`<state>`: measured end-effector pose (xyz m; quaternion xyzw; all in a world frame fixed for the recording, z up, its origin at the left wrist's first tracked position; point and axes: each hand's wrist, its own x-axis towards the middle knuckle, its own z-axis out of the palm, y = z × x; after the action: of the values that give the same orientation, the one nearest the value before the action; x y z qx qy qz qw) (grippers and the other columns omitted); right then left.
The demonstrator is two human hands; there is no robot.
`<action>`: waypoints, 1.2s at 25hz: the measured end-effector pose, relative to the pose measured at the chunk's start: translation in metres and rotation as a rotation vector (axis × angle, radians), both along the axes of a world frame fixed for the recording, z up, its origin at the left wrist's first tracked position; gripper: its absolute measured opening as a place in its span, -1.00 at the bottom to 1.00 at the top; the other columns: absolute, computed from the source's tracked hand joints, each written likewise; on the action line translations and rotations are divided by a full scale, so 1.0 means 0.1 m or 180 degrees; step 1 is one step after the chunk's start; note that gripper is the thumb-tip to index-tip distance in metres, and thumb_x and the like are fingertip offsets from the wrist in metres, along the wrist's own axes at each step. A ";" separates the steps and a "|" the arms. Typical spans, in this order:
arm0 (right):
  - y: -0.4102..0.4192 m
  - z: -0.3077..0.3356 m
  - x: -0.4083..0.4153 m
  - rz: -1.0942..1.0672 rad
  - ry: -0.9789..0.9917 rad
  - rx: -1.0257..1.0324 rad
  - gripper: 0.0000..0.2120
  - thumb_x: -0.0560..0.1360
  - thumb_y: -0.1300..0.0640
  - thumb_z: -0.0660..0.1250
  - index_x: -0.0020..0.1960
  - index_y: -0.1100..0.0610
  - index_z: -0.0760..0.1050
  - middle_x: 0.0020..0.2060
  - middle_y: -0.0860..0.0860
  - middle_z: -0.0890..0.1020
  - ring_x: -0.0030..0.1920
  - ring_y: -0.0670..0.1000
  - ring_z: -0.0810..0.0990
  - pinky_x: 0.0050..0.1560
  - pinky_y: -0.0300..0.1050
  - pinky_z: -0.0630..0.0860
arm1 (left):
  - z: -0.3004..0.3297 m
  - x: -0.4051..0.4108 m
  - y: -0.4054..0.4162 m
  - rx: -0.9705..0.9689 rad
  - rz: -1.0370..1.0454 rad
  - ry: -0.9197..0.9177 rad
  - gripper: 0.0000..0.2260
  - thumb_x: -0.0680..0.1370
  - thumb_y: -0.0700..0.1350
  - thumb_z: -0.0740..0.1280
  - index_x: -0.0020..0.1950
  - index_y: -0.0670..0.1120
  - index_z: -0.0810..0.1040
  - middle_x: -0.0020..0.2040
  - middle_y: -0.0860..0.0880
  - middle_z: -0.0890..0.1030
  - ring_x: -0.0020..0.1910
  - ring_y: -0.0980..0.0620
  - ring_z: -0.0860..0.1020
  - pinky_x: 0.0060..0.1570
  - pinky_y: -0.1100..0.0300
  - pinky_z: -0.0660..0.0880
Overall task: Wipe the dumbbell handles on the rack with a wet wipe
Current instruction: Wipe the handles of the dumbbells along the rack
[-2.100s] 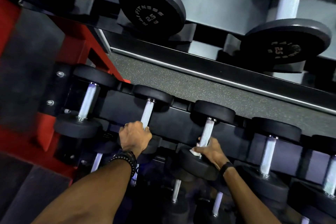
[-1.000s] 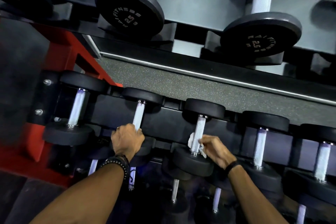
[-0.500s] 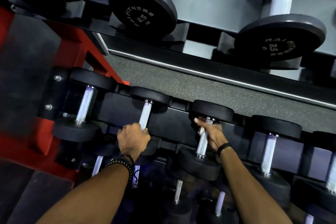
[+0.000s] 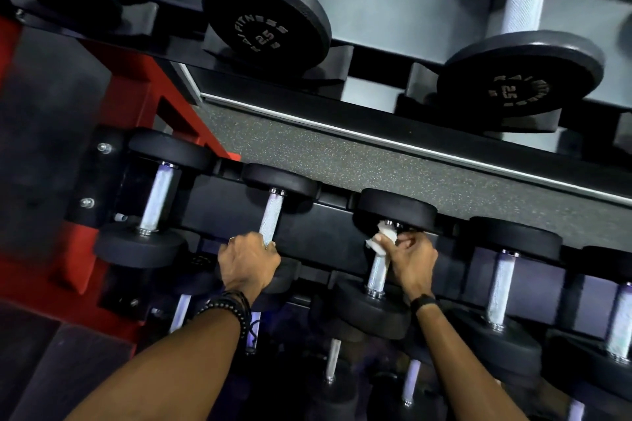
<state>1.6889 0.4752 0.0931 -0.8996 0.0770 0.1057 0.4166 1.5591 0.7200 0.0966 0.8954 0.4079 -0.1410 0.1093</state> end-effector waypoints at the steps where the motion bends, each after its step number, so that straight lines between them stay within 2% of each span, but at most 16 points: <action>1: -0.02 -0.02 -0.07 -0.0085 0.0099 0.0047 -0.63 0.25 -0.01 0.62 -0.27 0.16 0.47 -0.47 -0.04 0.50 -0.42 -0.05 0.43 -0.42 -0.36 0.35 | 0.00 0.00 0.00 0.0007 0.0000 -0.0023 -0.71 0.52 0.11 0.28 -0.08 -0.09 0.64 -0.10 -0.09 0.68 -0.04 -0.12 0.61 0.03 0.06 0.45; 5: -0.22 -0.15 -0.41 0.0396 0.0718 -0.0326 -0.67 0.22 0.10 0.64 -0.39 0.12 0.46 -0.48 -0.03 0.52 -0.45 -0.07 0.43 -0.45 -0.36 0.33 | 0.00 0.00 0.00 0.0029 -0.0019 -0.0022 -0.71 0.52 0.11 0.28 -0.07 -0.08 0.64 -0.11 -0.09 0.68 -0.04 -0.11 0.61 0.04 0.06 0.44; 8: -0.13 -0.16 -0.20 -0.0584 0.0410 0.0439 -0.78 0.29 0.25 0.58 -0.29 0.12 0.53 -0.42 -0.02 0.58 -0.38 -0.07 0.50 -0.36 -0.32 0.45 | -0.01 -0.01 0.00 -0.0018 -0.0030 -0.0052 -0.71 0.52 0.10 0.27 -0.09 -0.09 0.64 -0.11 -0.10 0.68 -0.03 -0.13 0.61 0.05 0.05 0.45; 10: 0.00 -0.09 -0.01 -0.0830 -0.0030 0.0785 -0.87 0.37 0.32 0.50 -0.21 0.19 0.55 -0.38 0.01 0.59 -0.37 -0.17 0.51 -0.34 -0.34 0.46 | -0.01 -0.01 0.00 -0.0041 -0.0023 -0.0072 -0.71 0.52 0.10 0.27 -0.10 -0.10 0.64 -0.12 -0.10 0.68 -0.04 -0.14 0.61 0.04 0.05 0.47; 12: 0.05 -0.06 -0.02 -0.0642 -0.0159 0.0431 -0.89 0.44 0.33 0.41 -0.24 0.20 0.55 -0.41 0.04 0.54 -0.41 -0.23 0.45 -0.34 -0.28 0.38 | -0.01 -0.01 0.01 -0.0016 -0.0020 -0.0070 -0.71 0.52 0.10 0.28 -0.09 -0.10 0.64 -0.12 -0.11 0.67 -0.04 -0.15 0.61 0.03 0.05 0.47; 13: 0.01 -0.15 -0.10 -0.0411 -0.0051 0.0063 -0.82 0.47 0.32 0.37 -0.30 0.19 0.53 -0.43 0.05 0.49 -0.39 -0.17 0.43 -0.34 -0.23 0.33 | -0.01 -0.01 0.00 -0.0009 -0.0019 -0.0072 -0.71 0.52 0.10 0.28 -0.09 -0.10 0.64 -0.12 -0.11 0.67 -0.04 -0.15 0.61 0.03 0.05 0.47; 15: -0.12 -0.34 -0.30 0.0079 0.0661 -0.0464 -0.75 0.45 0.32 0.30 -0.41 0.23 0.46 -0.45 0.09 0.41 -0.30 -0.09 0.41 -0.31 -0.09 0.35 | -0.01 -0.01 -0.01 -0.0007 -0.0020 -0.0079 -0.71 0.52 0.10 0.28 -0.08 -0.10 0.64 -0.11 -0.11 0.67 -0.04 -0.15 0.61 0.03 0.05 0.46; 16: -0.15 -0.37 -0.32 0.0185 0.1059 -0.0407 -0.80 0.39 0.30 0.27 -0.40 0.29 0.50 -0.46 0.08 0.43 -0.30 -0.06 0.43 -0.34 -0.04 0.41 | -0.01 -0.01 -0.01 0.0007 -0.0033 -0.0072 -0.71 0.52 0.10 0.27 -0.08 -0.10 0.64 -0.11 -0.11 0.67 -0.04 -0.14 0.61 0.03 0.05 0.46; 18: -0.05 -0.28 -0.12 -0.0241 0.1477 0.0528 -0.80 0.31 0.28 0.21 -0.41 0.28 0.57 -0.47 0.09 0.51 -0.38 0.02 0.48 -0.44 -0.08 0.41 | -0.02 -0.01 0.00 0.0012 -0.0043 -0.0042 -0.70 0.52 0.11 0.27 -0.08 -0.10 0.64 -0.12 -0.11 0.68 -0.04 -0.15 0.61 0.02 0.05 0.47; 20: 0.13 -0.15 0.16 -0.1013 0.1384 0.1498 -0.75 0.33 0.40 0.12 -0.40 0.27 0.54 -0.42 0.17 0.58 -0.44 0.07 0.52 -0.48 -0.23 0.38 | -0.01 -0.01 -0.01 -0.0002 -0.0034 -0.0065 -0.70 0.52 0.10 0.28 -0.08 -0.10 0.64 -0.11 -0.11 0.67 -0.04 -0.15 0.61 0.01 0.06 0.47; 21: 0.16 -0.11 0.22 -0.1108 0.1321 0.1730 -0.77 0.32 0.43 0.11 -0.36 0.29 0.51 -0.41 0.17 0.59 -0.48 0.02 0.52 -0.53 -0.29 0.35 | -0.01 0.00 -0.01 0.0006 -0.0027 -0.0082 -0.71 0.52 0.10 0.28 -0.07 -0.10 0.64 -0.11 -0.11 0.67 -0.04 -0.15 0.61 0.02 0.06 0.47; 23: 0.13 -0.04 0.07 -0.0628 0.1541 0.1592 -0.88 0.29 0.38 0.17 -0.29 0.29 0.48 -0.41 0.15 0.58 -0.55 -0.12 0.48 -0.61 -0.34 0.29 | 0.00 0.00 -0.01 0.0022 -0.0034 -0.0088 -0.71 0.52 0.10 0.28 -0.07 -0.09 0.64 -0.09 -0.11 0.67 -0.02 -0.15 0.61 0.03 0.05 0.46; 26: -0.09 -0.08 -0.30 0.0507 0.2157 0.0979 -0.80 0.21 0.30 0.29 -0.16 0.26 0.52 -0.35 0.15 0.54 -0.55 -0.15 0.43 -0.59 -0.35 0.27 | 0.00 0.00 -0.01 0.0026 -0.0037 -0.0035 -0.70 0.52 0.10 0.28 -0.06 -0.10 0.64 -0.09 -0.13 0.67 -0.02 -0.16 0.61 0.03 0.05 0.45; 27: -0.11 -0.07 -0.31 0.0451 0.2116 0.1005 -0.78 0.21 0.32 0.29 -0.14 0.26 0.50 -0.36 0.13 0.52 -0.51 -0.12 0.43 -0.57 -0.31 0.29 | -0.01 0.00 -0.01 0.0014 -0.0020 -0.0033 -0.70 0.52 0.10 0.28 -0.07 -0.11 0.64 -0.09 -0.13 0.67 -0.02 -0.16 0.61 0.03 0.05 0.45; 29: 0.00 0.01 -0.16 -0.0424 0.1595 0.1607 -0.80 0.26 0.44 0.22 -0.17 0.23 0.43 -0.37 0.08 0.48 -0.41 -0.05 0.44 -0.46 -0.24 0.36 | -0.02 0.00 -0.01 0.0000 -0.0010 -0.0085 -0.69 0.51 0.11 0.28 -0.08 -0.11 0.64 -0.11 -0.12 0.68 -0.03 -0.16 0.61 0.02 0.06 0.45; 30: 0.08 0.06 -0.04 -0.0840 0.1331 0.1982 -0.75 0.28 0.52 0.15 -0.24 0.20 0.38 -0.39 0.03 0.46 -0.39 -0.05 0.43 -0.42 -0.22 0.36 | -0.02 0.00 -0.01 0.0008 -0.0011 -0.0112 -0.69 0.51 0.11 0.28 -0.08 -0.12 0.64 -0.11 -0.12 0.68 -0.04 -0.16 0.61 0.02 0.06 0.45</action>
<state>1.6848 0.4832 0.0990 -0.6718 0.2393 0.2504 0.6548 1.5591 0.7189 0.0942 0.8986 0.4046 -0.1249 0.1151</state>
